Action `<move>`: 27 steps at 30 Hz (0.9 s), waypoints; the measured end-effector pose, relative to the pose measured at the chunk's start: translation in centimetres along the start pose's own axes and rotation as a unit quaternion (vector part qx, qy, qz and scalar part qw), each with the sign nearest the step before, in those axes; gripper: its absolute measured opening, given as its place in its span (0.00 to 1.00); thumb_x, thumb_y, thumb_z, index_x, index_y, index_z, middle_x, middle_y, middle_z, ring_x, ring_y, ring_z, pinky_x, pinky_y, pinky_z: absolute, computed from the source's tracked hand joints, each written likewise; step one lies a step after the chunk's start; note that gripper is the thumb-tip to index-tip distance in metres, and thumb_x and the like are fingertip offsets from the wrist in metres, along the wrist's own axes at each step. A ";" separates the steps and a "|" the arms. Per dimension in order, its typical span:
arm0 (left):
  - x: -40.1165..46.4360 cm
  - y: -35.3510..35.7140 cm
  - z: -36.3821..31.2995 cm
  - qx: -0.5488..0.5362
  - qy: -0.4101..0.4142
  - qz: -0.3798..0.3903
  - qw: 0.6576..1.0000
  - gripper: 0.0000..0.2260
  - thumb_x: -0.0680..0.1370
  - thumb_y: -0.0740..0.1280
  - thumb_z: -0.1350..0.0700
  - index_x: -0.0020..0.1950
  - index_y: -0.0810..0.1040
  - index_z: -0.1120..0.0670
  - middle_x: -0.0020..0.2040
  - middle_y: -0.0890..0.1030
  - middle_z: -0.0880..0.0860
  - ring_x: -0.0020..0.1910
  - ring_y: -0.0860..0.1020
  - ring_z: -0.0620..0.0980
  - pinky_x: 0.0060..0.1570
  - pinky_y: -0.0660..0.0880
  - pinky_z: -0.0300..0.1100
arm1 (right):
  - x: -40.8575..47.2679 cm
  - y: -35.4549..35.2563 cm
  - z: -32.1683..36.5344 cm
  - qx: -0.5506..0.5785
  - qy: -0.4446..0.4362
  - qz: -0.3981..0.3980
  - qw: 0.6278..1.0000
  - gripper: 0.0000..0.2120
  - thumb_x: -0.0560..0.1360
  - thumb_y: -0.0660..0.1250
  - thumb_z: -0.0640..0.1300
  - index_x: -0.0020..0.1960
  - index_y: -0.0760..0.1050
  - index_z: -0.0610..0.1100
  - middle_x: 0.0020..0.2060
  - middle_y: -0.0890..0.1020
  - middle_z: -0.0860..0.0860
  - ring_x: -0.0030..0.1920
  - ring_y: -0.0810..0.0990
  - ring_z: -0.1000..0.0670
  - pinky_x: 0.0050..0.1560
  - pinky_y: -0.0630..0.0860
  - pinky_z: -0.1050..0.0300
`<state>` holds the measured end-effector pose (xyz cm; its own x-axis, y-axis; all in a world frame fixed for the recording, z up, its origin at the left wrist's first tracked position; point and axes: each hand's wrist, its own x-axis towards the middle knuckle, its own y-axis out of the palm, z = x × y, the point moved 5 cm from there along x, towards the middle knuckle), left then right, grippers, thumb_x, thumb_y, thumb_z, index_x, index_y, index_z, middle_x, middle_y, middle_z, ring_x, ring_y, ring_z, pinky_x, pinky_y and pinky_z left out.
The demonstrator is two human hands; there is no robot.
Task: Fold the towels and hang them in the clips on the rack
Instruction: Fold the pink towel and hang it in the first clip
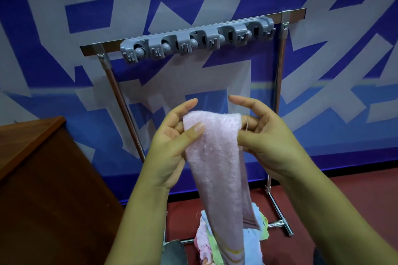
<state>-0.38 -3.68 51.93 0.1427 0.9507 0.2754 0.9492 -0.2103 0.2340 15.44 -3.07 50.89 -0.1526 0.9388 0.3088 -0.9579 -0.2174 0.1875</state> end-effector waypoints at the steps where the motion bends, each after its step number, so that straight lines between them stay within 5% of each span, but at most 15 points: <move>1: 0.0 0.0 0.1 -0.003 -0.001 0.002 1.000 0.20 0.68 0.67 0.61 0.60 0.76 0.49 0.44 0.83 0.47 0.44 0.82 0.45 0.41 0.79 0.39 | 0.0 0.1 0.2 -0.005 -0.008 -0.005 1.000 0.31 0.66 0.63 0.22 0.58 0.75 0.53 0.32 0.75 0.45 0.35 0.73 0.46 0.40 0.73 0.53; 6: 0.3 0.3 0.2 -0.013 -0.007 0.008 1.000 0.22 0.67 0.68 0.63 0.59 0.76 0.49 0.45 0.83 0.51 0.46 0.82 0.48 0.41 0.79 0.40 | 0.0 0.1 0.8 -0.011 -0.020 -0.025 0.999 0.29 0.68 0.62 0.21 0.55 0.74 0.52 0.31 0.73 0.46 0.35 0.71 0.45 0.39 0.71 0.52; 10: 0.6 0.6 0.0 -0.031 0.001 -0.006 1.000 0.21 0.66 0.69 0.64 0.57 0.77 0.50 0.48 0.81 0.54 0.47 0.81 0.48 0.44 0.79 0.40 | -0.1 -0.5 0.6 0.001 -0.027 -0.061 0.998 0.18 0.71 0.63 0.25 0.42 0.70 0.49 0.31 0.73 0.47 0.32 0.69 0.48 0.31 0.69 0.59; 17: 0.9 0.7 -0.4 -0.017 -0.005 -0.016 1.000 0.19 0.66 0.69 0.63 0.56 0.78 0.53 0.47 0.82 0.51 0.46 0.81 0.47 0.43 0.79 0.38 | -1.1 -0.7 -0.5 0.057 -0.018 -0.028 0.998 0.05 0.70 0.65 0.44 0.35 0.75 0.50 0.32 0.75 0.54 0.33 0.73 0.55 0.37 0.73 0.60; 22: 1.1 0.3 -0.6 -0.018 -0.018 -0.017 1.000 0.20 0.66 0.69 0.62 0.58 0.78 0.53 0.49 0.82 0.53 0.47 0.81 0.50 0.44 0.80 0.41 | -0.9 -0.3 -0.1 0.018 -0.040 -0.016 0.999 0.07 0.67 0.71 0.43 0.39 0.72 0.48 0.32 0.77 0.54 0.33 0.75 0.55 0.34 0.73 0.64; 27: 1.3 -0.8 -0.7 -0.008 -0.038 -0.020 0.999 0.24 0.68 0.69 0.59 0.64 0.74 0.50 0.57 0.80 0.56 0.51 0.81 0.52 0.44 0.80 0.42 | 0.3 0.4 0.3 0.001 -0.041 -0.062 0.997 0.13 0.65 0.73 0.40 0.35 0.70 0.53 0.34 0.73 0.47 0.38 0.71 0.45 0.39 0.69 0.51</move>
<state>-1.14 -2.48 52.79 0.1266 0.9726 0.1951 0.9498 -0.1756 0.2590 15.14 -2.96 51.36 -0.0123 0.9336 0.3581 -0.9677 -0.1013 0.2308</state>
